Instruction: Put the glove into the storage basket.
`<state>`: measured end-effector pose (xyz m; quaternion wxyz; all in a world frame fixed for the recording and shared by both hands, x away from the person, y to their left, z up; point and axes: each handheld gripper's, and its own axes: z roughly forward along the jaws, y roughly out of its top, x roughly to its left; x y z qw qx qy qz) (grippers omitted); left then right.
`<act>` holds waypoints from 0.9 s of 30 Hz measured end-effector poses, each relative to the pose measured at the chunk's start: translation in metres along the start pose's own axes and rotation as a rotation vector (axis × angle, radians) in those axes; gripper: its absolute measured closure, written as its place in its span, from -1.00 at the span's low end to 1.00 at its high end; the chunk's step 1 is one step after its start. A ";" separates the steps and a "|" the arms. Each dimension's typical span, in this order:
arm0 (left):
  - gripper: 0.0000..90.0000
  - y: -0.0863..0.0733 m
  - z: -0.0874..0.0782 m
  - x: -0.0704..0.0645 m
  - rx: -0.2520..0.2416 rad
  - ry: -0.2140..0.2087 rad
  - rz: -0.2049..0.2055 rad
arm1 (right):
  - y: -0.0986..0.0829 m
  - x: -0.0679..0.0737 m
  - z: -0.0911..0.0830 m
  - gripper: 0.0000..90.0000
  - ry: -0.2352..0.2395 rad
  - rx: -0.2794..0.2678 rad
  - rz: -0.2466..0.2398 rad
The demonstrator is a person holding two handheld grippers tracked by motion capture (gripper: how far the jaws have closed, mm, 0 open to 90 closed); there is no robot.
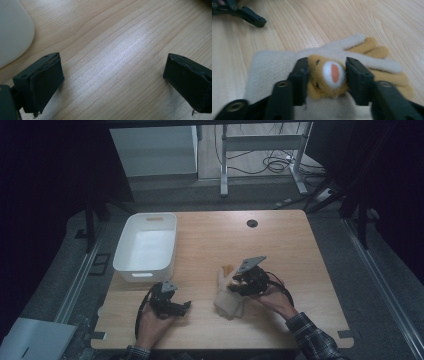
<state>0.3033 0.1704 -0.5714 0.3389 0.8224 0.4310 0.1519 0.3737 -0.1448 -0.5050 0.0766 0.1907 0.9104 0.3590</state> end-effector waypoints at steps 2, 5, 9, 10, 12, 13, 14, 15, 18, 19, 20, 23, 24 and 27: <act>-0.94 0.000 0.000 0.000 0.000 0.000 0.000 | 0.001 0.000 0.000 -0.06 -0.009 -0.012 0.017; -0.94 0.000 0.000 0.000 -0.004 0.000 -0.004 | 0.006 -0.003 -0.012 -0.15 -0.039 -0.049 0.048; -0.94 0.000 0.000 0.000 -0.003 0.001 -0.004 | 0.005 -0.008 -0.028 0.03 -0.096 -0.056 0.094; -0.94 0.000 0.000 0.000 -0.004 0.001 -0.004 | 0.003 -0.010 -0.031 0.11 -0.108 -0.054 0.111; -0.94 0.000 0.000 0.000 -0.001 0.000 -0.001 | -0.003 -0.011 -0.035 0.21 -0.107 -0.052 0.147; -0.94 0.000 0.000 0.000 0.000 0.000 0.000 | -0.005 -0.011 -0.036 0.21 -0.097 -0.056 0.162; -0.94 0.000 0.000 0.000 0.000 0.000 0.000 | -0.008 -0.010 -0.036 0.21 -0.091 -0.056 0.179; -0.94 0.000 0.000 0.000 -0.004 0.001 -0.004 | -0.009 -0.009 -0.035 0.15 -0.090 -0.061 0.190; -0.94 0.000 0.000 0.000 -0.004 0.001 -0.004 | -0.010 -0.001 -0.029 0.01 -0.093 -0.067 0.210; -0.94 0.000 0.000 0.000 -0.003 0.000 -0.004 | -0.009 0.002 -0.026 -0.02 -0.095 -0.064 0.213; -0.94 0.000 0.000 0.000 -0.002 0.000 -0.002 | -0.007 0.005 -0.021 -0.06 -0.097 -0.059 0.216; -0.94 0.000 0.000 0.000 -0.001 0.000 0.000 | -0.005 0.009 -0.008 -0.10 -0.118 -0.033 0.224; -0.94 0.000 0.000 0.000 -0.001 0.001 -0.001 | -0.005 0.010 -0.003 -0.09 -0.122 -0.017 0.224; -0.94 0.000 0.000 0.000 0.000 0.001 -0.001 | -0.008 0.014 0.009 0.29 -0.151 0.026 0.201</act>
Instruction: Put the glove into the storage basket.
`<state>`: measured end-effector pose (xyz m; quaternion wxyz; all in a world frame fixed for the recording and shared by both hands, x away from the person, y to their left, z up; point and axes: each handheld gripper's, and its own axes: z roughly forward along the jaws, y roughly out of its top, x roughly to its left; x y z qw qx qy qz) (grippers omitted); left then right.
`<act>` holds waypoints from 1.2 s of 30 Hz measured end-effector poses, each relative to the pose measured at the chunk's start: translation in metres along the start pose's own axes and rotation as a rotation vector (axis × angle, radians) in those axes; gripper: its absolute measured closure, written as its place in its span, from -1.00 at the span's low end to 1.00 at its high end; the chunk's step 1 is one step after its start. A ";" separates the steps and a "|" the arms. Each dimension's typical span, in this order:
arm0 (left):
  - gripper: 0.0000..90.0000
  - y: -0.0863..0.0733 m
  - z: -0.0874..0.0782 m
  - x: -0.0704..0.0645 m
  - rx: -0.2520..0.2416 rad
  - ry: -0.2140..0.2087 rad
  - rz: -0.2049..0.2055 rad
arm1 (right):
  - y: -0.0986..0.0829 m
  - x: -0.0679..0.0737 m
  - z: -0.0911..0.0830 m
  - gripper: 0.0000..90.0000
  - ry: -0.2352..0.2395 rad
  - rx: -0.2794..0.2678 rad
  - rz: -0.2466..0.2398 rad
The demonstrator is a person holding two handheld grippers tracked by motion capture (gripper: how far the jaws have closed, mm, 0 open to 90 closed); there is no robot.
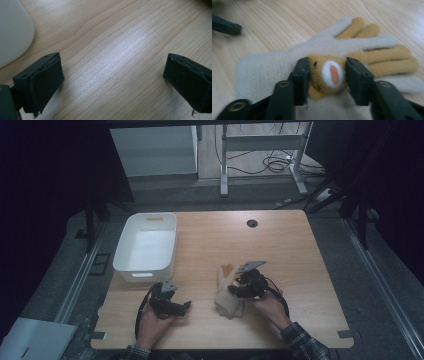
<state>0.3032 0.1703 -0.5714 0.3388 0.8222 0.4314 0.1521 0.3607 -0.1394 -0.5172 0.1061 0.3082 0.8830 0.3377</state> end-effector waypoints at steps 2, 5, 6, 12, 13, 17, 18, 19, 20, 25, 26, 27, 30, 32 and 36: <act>-0.94 0.000 0.000 0.000 0.000 0.000 0.000 | -0.003 0.002 0.001 0.42 -0.006 -0.007 -0.021; -0.94 0.000 0.000 0.000 0.000 0.000 0.001 | -0.001 0.000 -0.007 0.47 0.008 -0.029 -0.056; -0.94 0.000 0.000 0.000 -0.002 -0.001 -0.004 | 0.001 0.000 -0.011 0.47 0.014 -0.032 -0.066; -0.94 0.000 0.000 0.000 -0.003 0.000 -0.003 | 0.019 -0.003 -0.035 0.47 0.073 -0.040 -0.157; -0.94 0.000 0.000 0.000 -0.004 0.000 -0.003 | 0.023 -0.003 -0.037 0.47 0.083 -0.036 -0.175; -0.94 0.000 0.000 0.000 -0.004 0.000 -0.003 | 0.036 0.000 -0.042 0.48 0.124 0.000 -0.271; -0.94 0.000 0.000 0.000 -0.004 0.000 -0.003 | 0.040 0.002 -0.042 0.48 0.136 0.018 -0.308; -0.94 0.000 0.000 0.000 -0.005 0.000 -0.003 | 0.045 0.002 -0.039 0.48 0.145 0.047 -0.355; -0.94 0.000 0.000 0.000 -0.005 0.000 -0.003 | 0.047 0.003 -0.038 0.48 0.143 0.058 -0.380; -0.94 0.000 0.000 0.000 -0.004 0.000 -0.003 | 0.053 0.004 -0.020 0.47 0.169 0.128 -0.512; -0.94 0.000 0.000 0.000 -0.004 0.000 -0.003 | 0.052 0.004 -0.015 0.46 0.176 0.139 -0.523; -0.94 0.000 0.000 0.000 -0.004 -0.001 -0.003 | 0.051 0.003 -0.010 0.43 0.181 0.146 -0.531; -0.94 0.000 0.000 0.000 -0.003 -0.001 -0.001 | 0.044 -0.001 0.000 0.24 0.181 0.135 -0.496; -0.94 0.000 0.000 0.000 -0.004 -0.001 -0.003 | 0.042 -0.004 -0.002 0.10 0.168 0.107 -0.453; -0.94 0.000 0.000 0.000 -0.004 0.000 -0.003 | 0.037 -0.016 -0.018 0.08 0.140 0.026 -0.323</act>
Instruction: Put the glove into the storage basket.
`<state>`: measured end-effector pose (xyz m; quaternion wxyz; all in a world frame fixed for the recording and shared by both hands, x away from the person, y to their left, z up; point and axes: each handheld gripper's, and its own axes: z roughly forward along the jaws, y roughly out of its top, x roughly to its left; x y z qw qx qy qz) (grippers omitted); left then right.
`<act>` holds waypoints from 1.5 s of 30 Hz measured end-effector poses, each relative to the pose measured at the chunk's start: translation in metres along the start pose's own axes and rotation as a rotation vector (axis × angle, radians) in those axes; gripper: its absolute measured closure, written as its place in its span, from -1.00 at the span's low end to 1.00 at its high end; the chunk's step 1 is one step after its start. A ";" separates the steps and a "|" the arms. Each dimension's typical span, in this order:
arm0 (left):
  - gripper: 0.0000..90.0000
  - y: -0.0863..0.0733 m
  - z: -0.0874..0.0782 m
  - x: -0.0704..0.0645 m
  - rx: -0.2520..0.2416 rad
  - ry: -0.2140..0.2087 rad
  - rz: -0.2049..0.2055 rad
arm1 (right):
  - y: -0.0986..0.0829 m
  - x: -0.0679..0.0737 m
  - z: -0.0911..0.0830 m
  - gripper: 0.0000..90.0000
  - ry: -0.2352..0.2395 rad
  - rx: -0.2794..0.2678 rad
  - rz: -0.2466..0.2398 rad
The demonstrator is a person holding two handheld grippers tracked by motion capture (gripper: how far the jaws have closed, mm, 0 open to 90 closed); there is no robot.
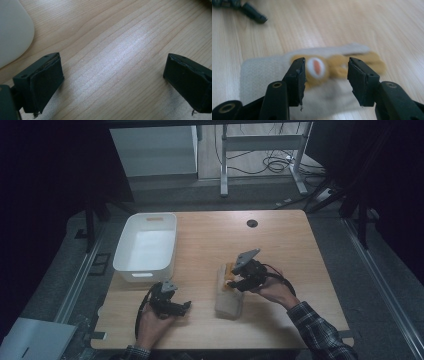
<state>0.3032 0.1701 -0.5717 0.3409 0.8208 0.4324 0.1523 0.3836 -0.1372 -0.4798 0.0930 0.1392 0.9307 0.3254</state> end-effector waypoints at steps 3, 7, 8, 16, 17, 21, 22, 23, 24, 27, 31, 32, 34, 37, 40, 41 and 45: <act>-0.94 0.000 0.000 0.000 0.003 -0.001 0.004 | -0.017 -0.008 -0.010 0.27 -0.012 -0.043 0.104; -0.94 0.000 0.000 0.000 0.004 -0.001 0.001 | -0.045 -0.016 -0.017 0.61 -0.018 -0.088 0.212; -0.94 0.000 0.000 0.000 0.004 0.000 0.001 | -0.051 -0.016 -0.017 0.67 -0.014 -0.096 0.228; -0.94 0.000 0.000 0.000 0.003 0.000 0.000 | -0.084 0.005 -0.015 0.96 -0.016 -0.163 0.296; -0.94 0.000 0.000 0.000 0.003 0.000 0.001 | -0.087 0.009 -0.014 0.97 -0.018 -0.170 0.299; -0.94 0.000 0.000 0.000 0.003 0.000 0.001 | -0.097 0.022 -0.010 0.97 -0.027 -0.169 0.300; -0.94 0.000 0.000 0.000 0.003 0.000 0.001 | -0.098 0.025 -0.009 0.97 -0.031 -0.171 0.299; -0.94 0.000 0.000 0.000 0.003 0.000 0.001 | -0.100 0.028 -0.009 0.97 -0.030 -0.175 0.299; -0.94 0.000 0.000 0.000 0.003 0.000 0.001 | -0.101 0.030 -0.009 0.97 -0.029 -0.179 0.299; -0.94 0.000 0.000 0.000 0.003 0.001 0.001 | -0.103 0.037 -0.008 0.98 -0.026 -0.184 0.302; -0.94 0.000 0.000 0.000 0.004 0.000 0.001 | -0.102 0.046 -0.006 0.98 -0.021 -0.180 0.284; -0.94 0.000 0.000 0.000 0.004 0.000 0.001 | -0.102 0.048 -0.006 0.98 -0.017 -0.183 0.278; -0.94 0.000 0.000 0.000 0.004 0.000 0.001 | -0.100 0.052 -0.004 0.97 -0.015 -0.183 0.265; -0.94 0.000 0.000 0.000 0.003 0.001 0.001 | -0.098 0.053 -0.002 0.97 -0.007 -0.175 0.262; -0.94 0.000 0.000 0.000 0.003 0.000 0.001 | -0.096 0.055 0.003 0.97 -0.002 -0.167 0.256; -0.94 0.000 0.000 0.000 0.003 0.000 0.000 | -0.095 0.055 0.005 0.97 0.000 -0.163 0.254; -0.94 0.000 0.000 0.000 0.003 0.001 0.001 | -0.090 0.057 0.010 0.97 0.006 -0.161 0.237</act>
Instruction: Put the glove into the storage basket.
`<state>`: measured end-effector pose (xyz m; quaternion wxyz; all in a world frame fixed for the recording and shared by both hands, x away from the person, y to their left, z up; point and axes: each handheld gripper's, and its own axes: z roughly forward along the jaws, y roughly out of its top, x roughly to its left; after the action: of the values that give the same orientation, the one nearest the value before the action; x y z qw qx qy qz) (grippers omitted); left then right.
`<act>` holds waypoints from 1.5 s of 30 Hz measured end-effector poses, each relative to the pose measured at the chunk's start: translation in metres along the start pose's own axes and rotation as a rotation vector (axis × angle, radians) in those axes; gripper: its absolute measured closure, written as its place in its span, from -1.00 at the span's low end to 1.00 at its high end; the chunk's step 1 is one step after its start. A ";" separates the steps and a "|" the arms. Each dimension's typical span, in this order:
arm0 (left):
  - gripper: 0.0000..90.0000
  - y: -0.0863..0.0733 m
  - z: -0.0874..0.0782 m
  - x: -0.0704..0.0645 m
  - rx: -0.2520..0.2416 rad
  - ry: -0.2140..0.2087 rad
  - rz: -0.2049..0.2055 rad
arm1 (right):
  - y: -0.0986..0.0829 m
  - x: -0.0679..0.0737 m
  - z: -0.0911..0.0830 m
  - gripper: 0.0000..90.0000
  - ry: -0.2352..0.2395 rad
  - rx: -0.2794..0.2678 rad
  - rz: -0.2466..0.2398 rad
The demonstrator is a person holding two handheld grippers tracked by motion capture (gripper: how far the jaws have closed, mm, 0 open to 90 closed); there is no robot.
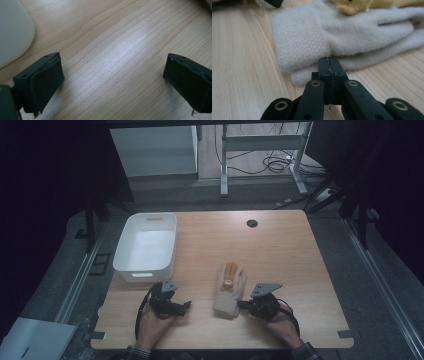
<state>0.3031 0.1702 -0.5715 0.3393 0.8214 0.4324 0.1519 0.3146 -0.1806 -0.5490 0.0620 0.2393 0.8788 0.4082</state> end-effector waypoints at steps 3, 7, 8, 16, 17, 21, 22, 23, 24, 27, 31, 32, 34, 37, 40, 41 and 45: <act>-0.94 0.000 0.000 0.000 0.000 0.000 0.000 | 0.004 0.001 0.004 0.97 0.002 0.000 -0.009; -0.94 0.000 0.000 0.000 0.000 0.000 0.001 | 0.007 0.001 0.011 0.97 0.012 -0.001 -0.013; -0.94 0.000 0.000 0.000 0.000 0.000 0.001 | 0.009 0.002 0.013 0.96 0.014 -0.001 -0.011; -0.94 0.000 0.000 0.000 0.000 0.000 0.001 | 0.022 0.006 0.030 0.95 0.017 0.010 -0.024; -0.94 0.000 0.000 0.000 0.000 0.000 0.001 | 0.023 0.006 0.032 0.95 0.015 0.010 -0.027; -0.94 0.000 0.000 0.000 0.000 0.000 0.000 | 0.027 0.009 0.041 0.95 0.006 0.020 -0.040; -0.94 0.000 0.000 0.000 0.000 0.001 0.000 | 0.028 0.009 0.043 0.95 0.001 0.025 -0.043; -0.94 0.000 0.000 0.000 0.000 0.002 -0.001 | 0.028 0.009 0.044 0.95 -0.001 0.025 -0.047; -0.94 0.000 0.000 0.000 0.000 0.003 -0.002 | 0.029 0.009 0.045 0.95 0.001 0.023 -0.044; -0.94 0.000 0.000 0.000 0.000 0.003 -0.002 | 0.029 0.010 0.043 0.94 -0.002 0.023 -0.048; -0.94 0.000 0.000 0.000 0.000 0.003 -0.003 | 0.029 0.010 0.035 0.90 -0.007 0.009 -0.043; -0.94 0.000 0.000 0.000 0.000 0.003 -0.003 | 0.029 0.009 0.032 0.88 -0.012 0.007 -0.046; -0.94 0.000 0.000 0.000 0.001 0.003 -0.004 | 0.027 0.008 0.027 0.83 -0.029 0.002 -0.048; -0.94 0.000 0.000 0.000 0.002 0.003 -0.003 | 0.024 0.005 0.017 0.72 -0.058 -0.009 -0.038; -0.94 0.000 0.000 0.000 0.005 0.003 0.000 | 0.020 0.001 0.007 0.57 -0.082 -0.017 -0.017; -0.94 0.000 0.000 0.000 0.004 0.003 0.000 | 0.019 0.000 0.004 0.53 -0.091 -0.019 -0.012; -0.94 0.000 0.000 0.000 0.004 0.002 -0.001 | 0.011 -0.007 -0.008 0.34 -0.135 -0.023 0.019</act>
<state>0.3030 0.1705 -0.5712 0.3373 0.8218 0.4334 0.1520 0.3218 -0.1836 -0.5360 0.1199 0.2740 0.8655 0.4018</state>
